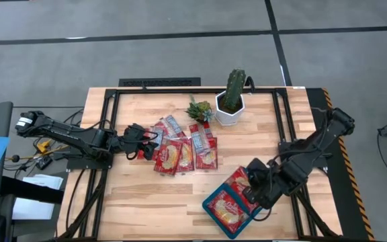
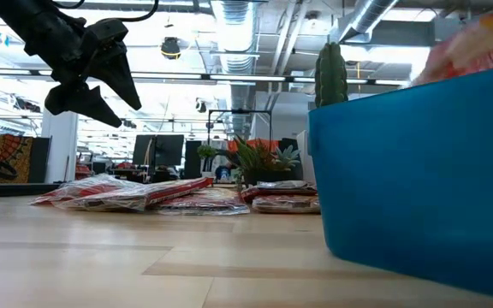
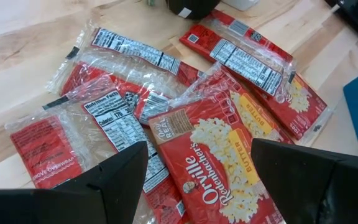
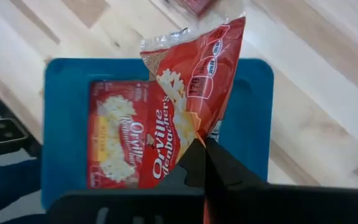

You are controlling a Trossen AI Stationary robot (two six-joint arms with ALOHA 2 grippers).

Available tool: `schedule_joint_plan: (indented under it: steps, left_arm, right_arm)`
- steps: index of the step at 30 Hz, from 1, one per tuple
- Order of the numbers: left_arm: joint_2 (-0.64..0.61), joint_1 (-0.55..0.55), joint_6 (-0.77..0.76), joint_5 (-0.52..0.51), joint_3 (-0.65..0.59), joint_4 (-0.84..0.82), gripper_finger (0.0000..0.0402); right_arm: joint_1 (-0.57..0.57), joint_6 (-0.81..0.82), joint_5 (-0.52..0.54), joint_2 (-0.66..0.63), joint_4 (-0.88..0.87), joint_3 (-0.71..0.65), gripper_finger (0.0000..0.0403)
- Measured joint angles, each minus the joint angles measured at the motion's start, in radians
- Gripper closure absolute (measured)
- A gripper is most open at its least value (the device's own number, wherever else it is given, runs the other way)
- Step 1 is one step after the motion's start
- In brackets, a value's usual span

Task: Sort popcorn bags into baskets
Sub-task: Put the popcorn bag into the bin

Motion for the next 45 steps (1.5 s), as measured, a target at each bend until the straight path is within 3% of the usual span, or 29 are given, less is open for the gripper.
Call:
schedule_joint_plan:
  steps: [14,30,37,41,45]
  left_arm:
    - [0.000,0.000,-0.003,-0.002,0.000,0.000,0.0127]
    - [0.000,0.003,0.000,-0.005,0.000,0.012,0.0127]
    - [0.000,0.105,0.082,0.141,0.000,0.173,0.0127]
    - [0.039,0.211,0.161,0.279,0.000,0.324,0.0127]
    - [0.156,0.312,0.194,0.422,0.001,0.487,0.0127]
  right_arm:
    - [0.027,0.037,-0.031,0.001,0.188,-0.197,0.0387]
    - [-0.034,-0.051,-0.105,-0.015,0.205,-0.236,0.0234]
    - [-0.173,-0.188,-0.043,-0.121,0.216,-0.176,0.0183]
    - [-0.286,-0.291,0.033,-0.163,0.227,-0.171,0.0179]
    - [-0.410,-0.389,0.052,-0.164,0.247,-0.181,0.0183]
